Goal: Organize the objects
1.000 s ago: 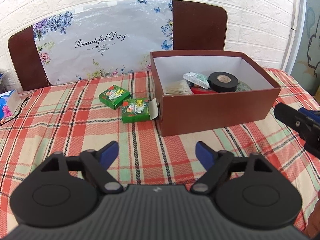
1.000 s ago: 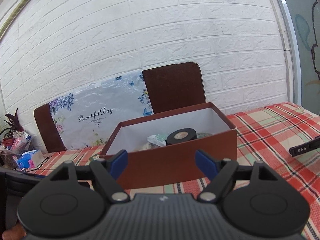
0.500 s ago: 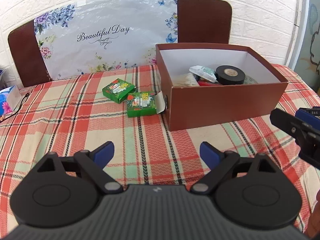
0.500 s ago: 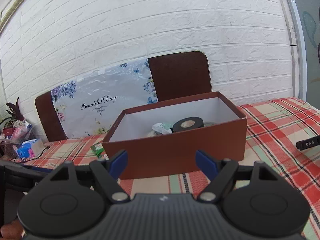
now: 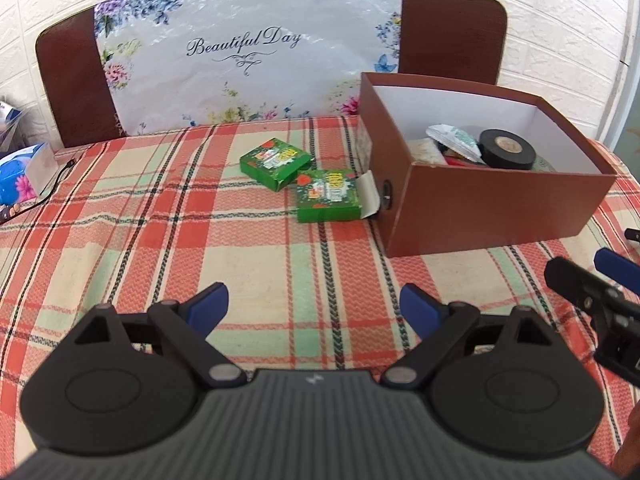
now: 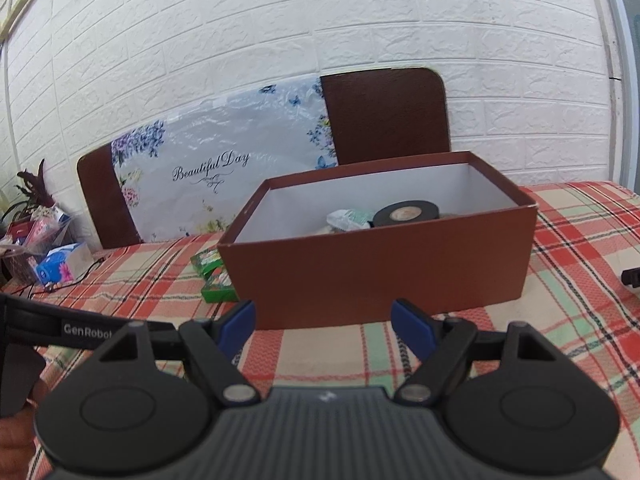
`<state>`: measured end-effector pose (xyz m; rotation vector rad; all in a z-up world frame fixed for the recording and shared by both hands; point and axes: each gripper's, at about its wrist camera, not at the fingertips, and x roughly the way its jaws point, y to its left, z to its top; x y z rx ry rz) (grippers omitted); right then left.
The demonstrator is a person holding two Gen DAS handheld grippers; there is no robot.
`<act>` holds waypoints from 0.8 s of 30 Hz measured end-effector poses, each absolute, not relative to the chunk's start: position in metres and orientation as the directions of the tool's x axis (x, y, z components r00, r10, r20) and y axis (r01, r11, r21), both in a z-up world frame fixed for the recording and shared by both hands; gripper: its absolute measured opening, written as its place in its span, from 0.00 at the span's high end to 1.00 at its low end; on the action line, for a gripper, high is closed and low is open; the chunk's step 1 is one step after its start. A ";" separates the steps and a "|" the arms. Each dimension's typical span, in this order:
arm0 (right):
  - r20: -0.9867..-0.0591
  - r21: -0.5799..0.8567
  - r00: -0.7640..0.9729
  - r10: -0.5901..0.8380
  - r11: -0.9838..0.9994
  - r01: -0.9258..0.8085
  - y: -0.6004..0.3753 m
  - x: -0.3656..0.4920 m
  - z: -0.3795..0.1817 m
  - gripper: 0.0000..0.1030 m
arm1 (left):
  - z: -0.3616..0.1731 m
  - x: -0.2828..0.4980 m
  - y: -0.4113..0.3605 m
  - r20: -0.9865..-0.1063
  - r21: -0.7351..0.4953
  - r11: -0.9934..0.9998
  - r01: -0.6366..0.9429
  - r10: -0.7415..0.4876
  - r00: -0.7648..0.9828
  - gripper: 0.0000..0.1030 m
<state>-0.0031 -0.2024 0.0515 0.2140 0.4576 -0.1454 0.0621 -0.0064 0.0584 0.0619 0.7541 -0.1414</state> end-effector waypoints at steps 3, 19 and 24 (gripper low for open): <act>-0.464 0.155 0.883 -0.071 0.975 0.160 -0.193 0.003 0.050 0.25 | 0.054 0.069 0.003 -0.692 -0.006 0.991 0.131 -0.098 0.715 0.09; -0.501 -0.046 0.837 0.222 0.958 -0.282 -0.071 0.111 0.049 0.34 | 0.035 0.094 0.160 -0.661 -0.170 0.957 -0.235 0.066 0.748 0.09; -0.521 -0.154 0.849 0.088 0.969 -0.194 -0.050 0.211 0.031 0.25 | 0.000 0.091 0.178 -0.680 -0.143 0.959 -0.245 0.085 0.728 0.09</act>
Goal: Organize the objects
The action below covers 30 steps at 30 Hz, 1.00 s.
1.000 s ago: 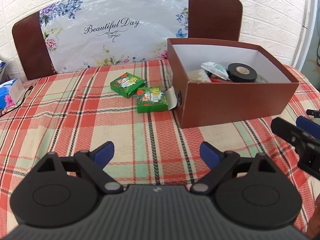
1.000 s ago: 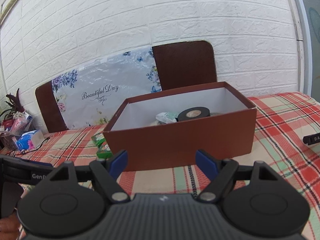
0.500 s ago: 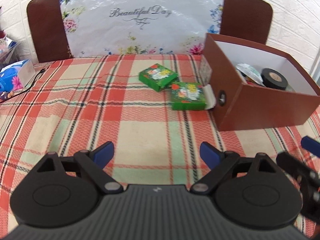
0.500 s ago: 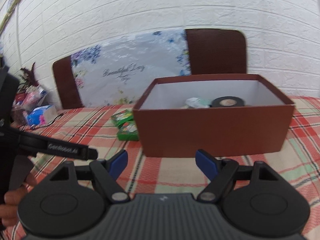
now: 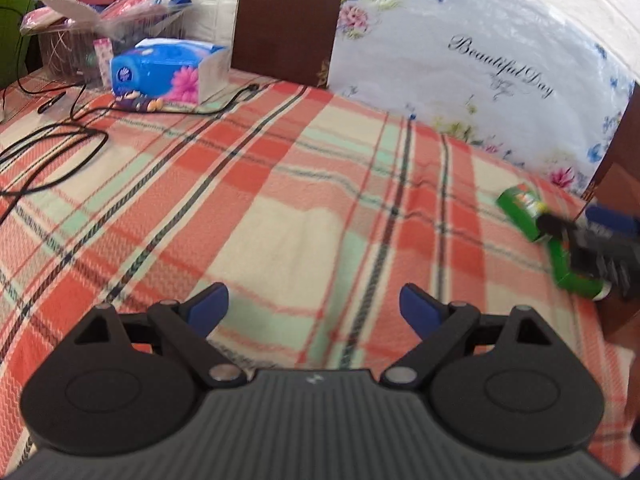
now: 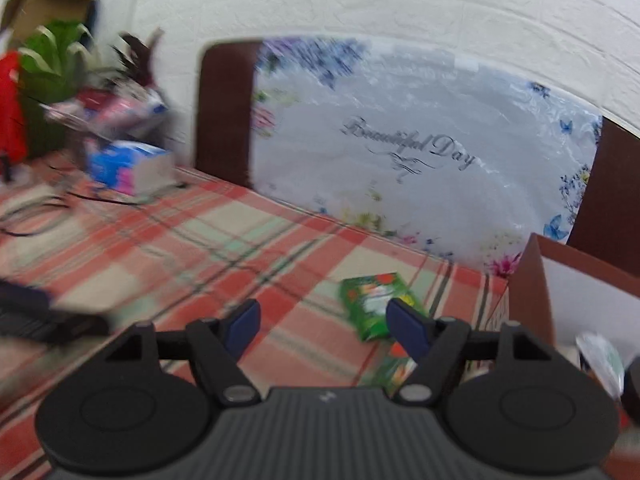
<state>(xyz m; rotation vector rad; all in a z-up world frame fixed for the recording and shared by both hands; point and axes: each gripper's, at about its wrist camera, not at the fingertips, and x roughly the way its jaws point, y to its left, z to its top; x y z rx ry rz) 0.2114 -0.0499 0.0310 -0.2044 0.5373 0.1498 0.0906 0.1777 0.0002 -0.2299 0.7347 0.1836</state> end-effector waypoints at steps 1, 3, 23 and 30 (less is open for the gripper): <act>-0.531 -0.165 0.846 0.047 0.974 -0.157 -0.052 0.227 0.024 0.23 | -0.006 0.089 0.178 -0.672 -0.127 0.963 -0.237 0.092 0.734 0.08; -0.563 -0.167 0.827 0.005 0.979 -0.120 -0.059 0.251 0.010 0.22 | -0.012 0.083 0.169 -0.636 -0.060 0.978 -0.202 0.118 0.763 0.05; -0.543 -0.252 0.834 0.100 0.928 -0.275 -0.027 0.221 0.011 0.50 | -0.017 0.076 0.173 -0.584 -0.080 0.979 -0.187 0.106 0.805 0.03; -0.557 -0.141 0.830 0.019 0.983 -0.117 -0.065 0.259 0.009 0.20 | -0.016 0.075 0.177 -0.563 -0.119 0.976 -0.183 0.085 0.822 0.03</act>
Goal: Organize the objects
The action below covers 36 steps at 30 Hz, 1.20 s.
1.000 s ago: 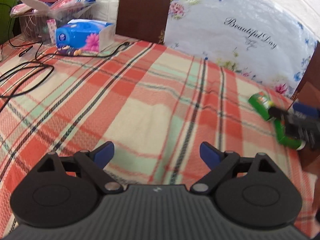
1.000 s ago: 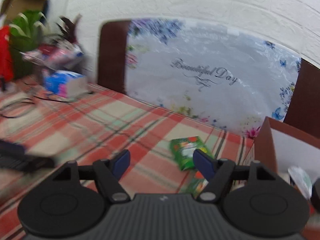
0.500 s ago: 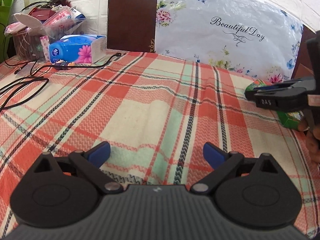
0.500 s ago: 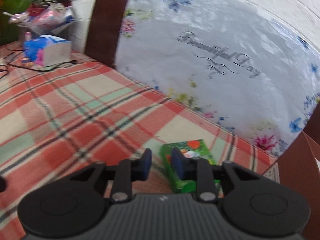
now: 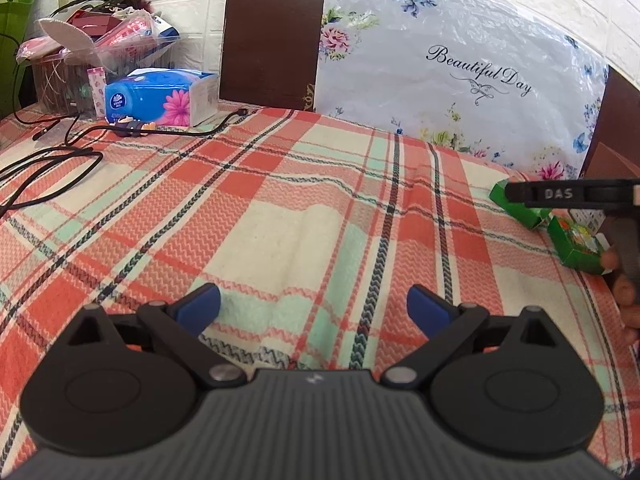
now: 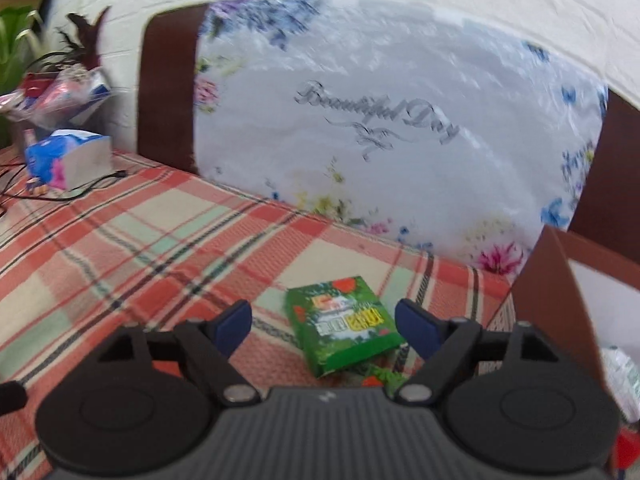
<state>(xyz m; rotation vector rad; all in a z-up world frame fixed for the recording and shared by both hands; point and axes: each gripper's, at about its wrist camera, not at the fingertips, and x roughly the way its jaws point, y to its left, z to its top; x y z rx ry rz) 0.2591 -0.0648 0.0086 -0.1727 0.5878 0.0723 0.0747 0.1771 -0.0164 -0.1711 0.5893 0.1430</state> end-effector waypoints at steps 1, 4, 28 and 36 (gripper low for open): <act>-0.568 -0.128 0.823 0.007 0.987 -0.097 -0.067 0.263 0.003 0.17 | -0.016 0.074 0.178 -0.560 -0.130 0.975 -0.182 0.079 0.825 0.03; -0.593 -0.110 0.805 -0.017 0.992 -0.060 -0.074 0.277 -0.009 0.11 | -0.016 0.073 0.180 -0.551 -0.147 0.973 -0.180 0.070 0.831 0.03; -0.685 -0.056 0.691 0.231 0.929 -0.365 -0.089 0.090 -0.004 0.39 | -0.014 0.078 0.170 -0.577 -0.102 0.983 -0.155 0.068 0.814 0.00; -0.633 0.002 0.766 0.115 0.989 -0.147 -0.172 -0.008 -0.004 0.19 | 0.023 0.046 0.056 -0.612 -0.181 0.961 0.208 -0.275 0.741 0.05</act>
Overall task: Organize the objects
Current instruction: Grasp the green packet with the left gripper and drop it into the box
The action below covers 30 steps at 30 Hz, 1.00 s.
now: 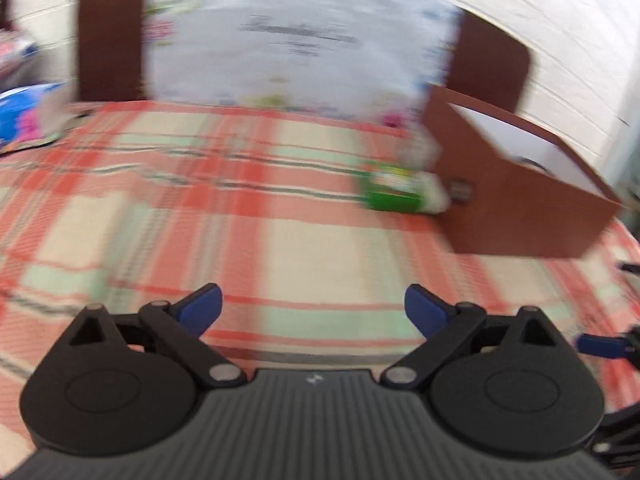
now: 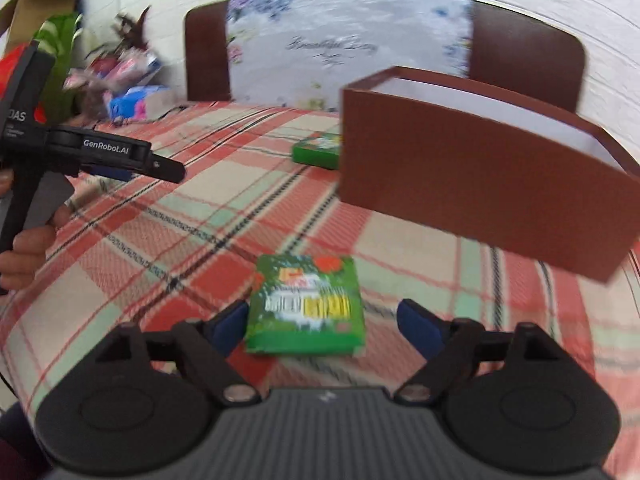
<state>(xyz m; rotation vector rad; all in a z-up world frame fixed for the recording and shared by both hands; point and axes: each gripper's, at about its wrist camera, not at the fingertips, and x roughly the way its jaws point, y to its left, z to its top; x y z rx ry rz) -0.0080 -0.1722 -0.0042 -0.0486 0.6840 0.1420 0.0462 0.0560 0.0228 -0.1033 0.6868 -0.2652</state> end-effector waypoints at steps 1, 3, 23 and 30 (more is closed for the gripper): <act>-0.631 0.021 0.767 0.115 0.991 -0.132 -0.177 -0.015 -0.006 0.18 | 0.028 0.042 0.040 -0.616 -0.198 0.944 0.264 -0.329 0.716 0.06; -0.624 0.028 0.773 0.112 0.992 -0.121 -0.182 -0.025 -0.008 0.18 | 0.035 0.036 0.014 -0.628 -0.233 0.905 0.355 -0.419 0.656 0.07; -0.610 0.013 0.781 0.134 0.987 -0.159 -0.181 -0.007 -0.011 0.40 | 0.033 0.046 -0.054 -0.739 -0.340 0.809 0.479 -0.545 0.397 0.64; -0.389 -0.064 0.920 -0.049 0.998 0.026 -0.227 -0.012 0.047 0.40 | 0.109 0.073 -0.123 -0.623 -0.255 0.726 0.639 -0.629 0.466 0.64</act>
